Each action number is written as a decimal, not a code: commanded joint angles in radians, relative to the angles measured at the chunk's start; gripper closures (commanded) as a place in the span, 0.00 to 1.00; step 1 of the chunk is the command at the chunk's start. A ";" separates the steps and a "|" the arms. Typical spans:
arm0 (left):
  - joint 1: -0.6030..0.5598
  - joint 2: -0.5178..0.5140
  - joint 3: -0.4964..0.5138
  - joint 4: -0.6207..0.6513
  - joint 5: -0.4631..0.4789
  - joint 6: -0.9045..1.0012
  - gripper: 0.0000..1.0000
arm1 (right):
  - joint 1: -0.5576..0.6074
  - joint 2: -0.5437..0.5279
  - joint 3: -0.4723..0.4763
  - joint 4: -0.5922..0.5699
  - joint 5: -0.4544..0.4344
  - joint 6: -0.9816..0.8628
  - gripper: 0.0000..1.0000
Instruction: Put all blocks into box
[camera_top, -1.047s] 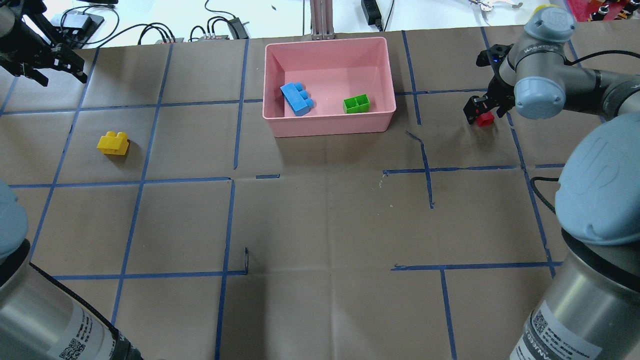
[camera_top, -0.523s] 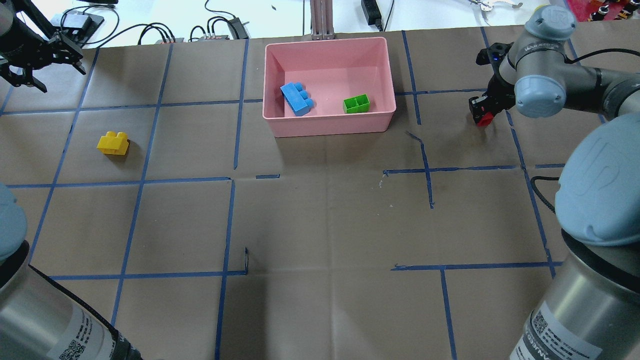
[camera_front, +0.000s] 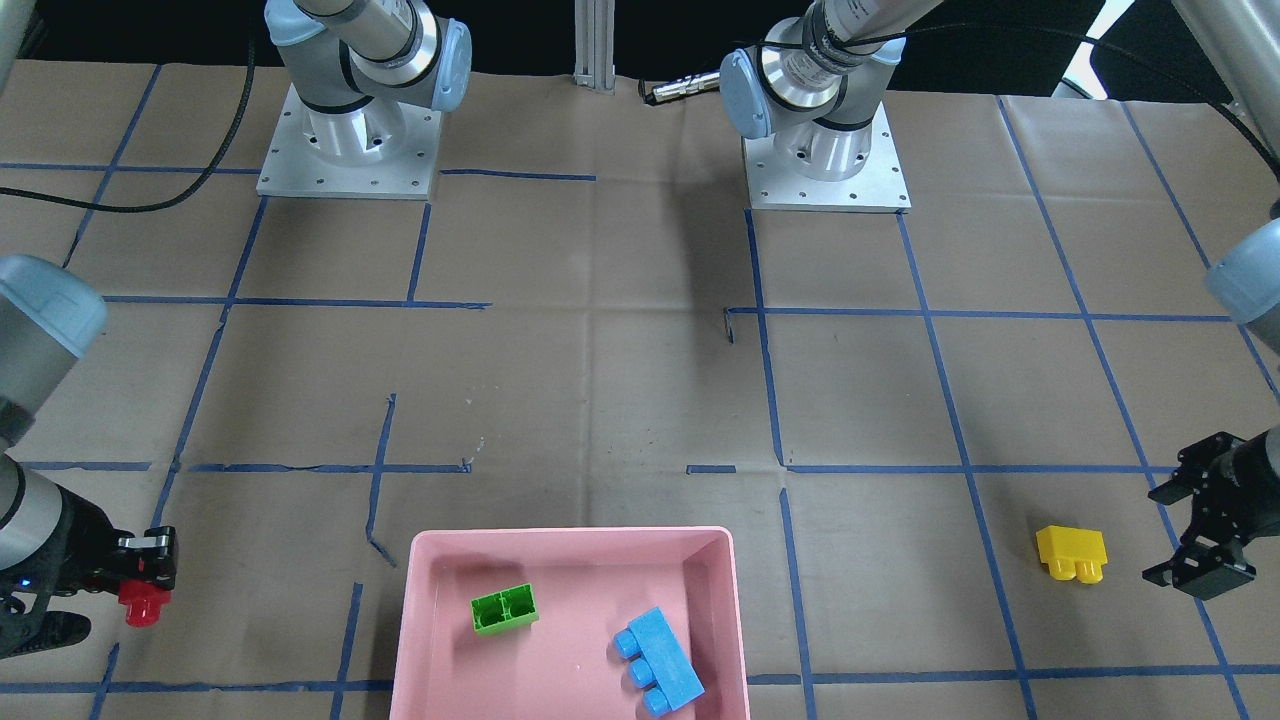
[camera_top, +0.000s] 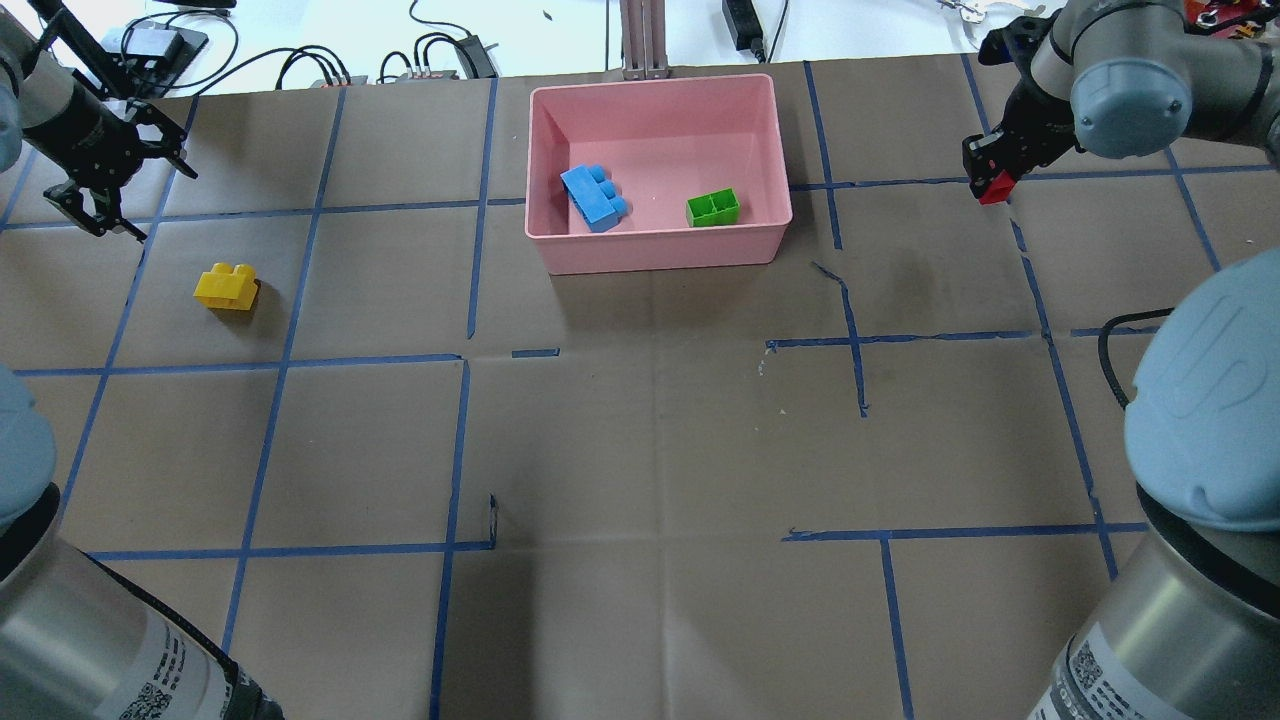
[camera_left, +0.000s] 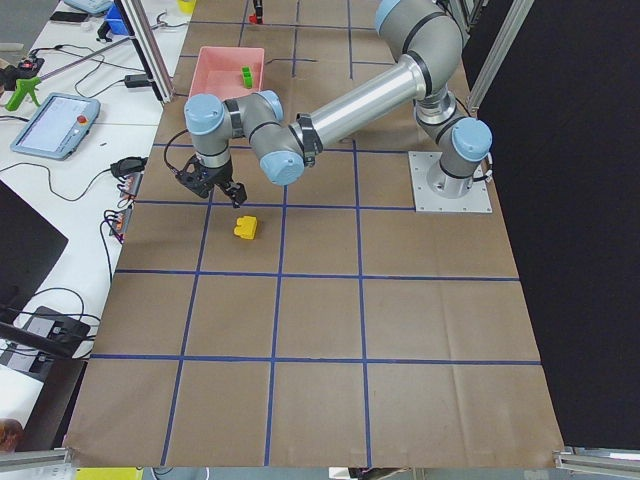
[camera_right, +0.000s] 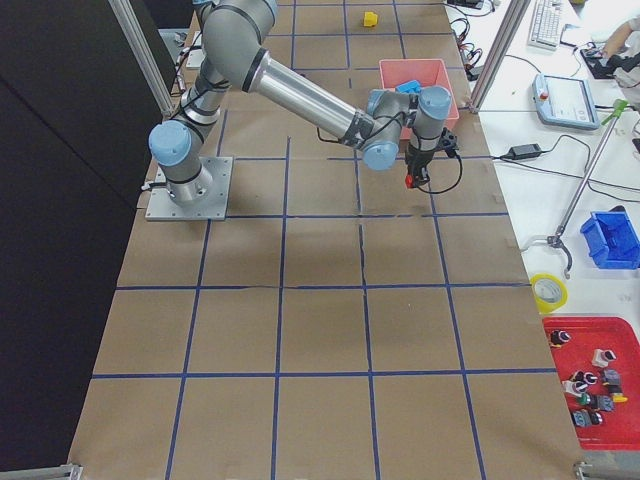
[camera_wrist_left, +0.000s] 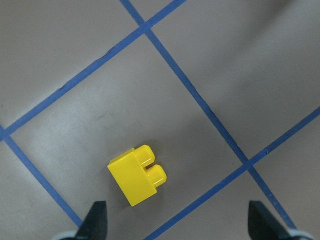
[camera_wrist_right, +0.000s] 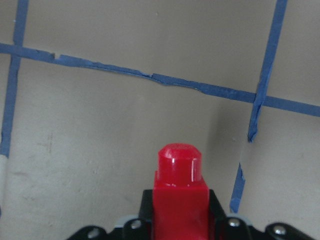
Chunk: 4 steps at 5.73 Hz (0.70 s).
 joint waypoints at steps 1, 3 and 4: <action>0.003 0.001 -0.151 0.149 -0.003 -0.110 0.10 | 0.027 -0.002 -0.143 0.221 0.095 0.157 0.93; 0.024 -0.024 -0.256 0.353 -0.006 -0.103 0.04 | 0.131 0.044 -0.304 0.317 0.232 0.396 0.93; 0.036 -0.050 -0.258 0.366 -0.009 -0.097 0.04 | 0.212 0.056 -0.313 0.308 0.234 0.507 0.93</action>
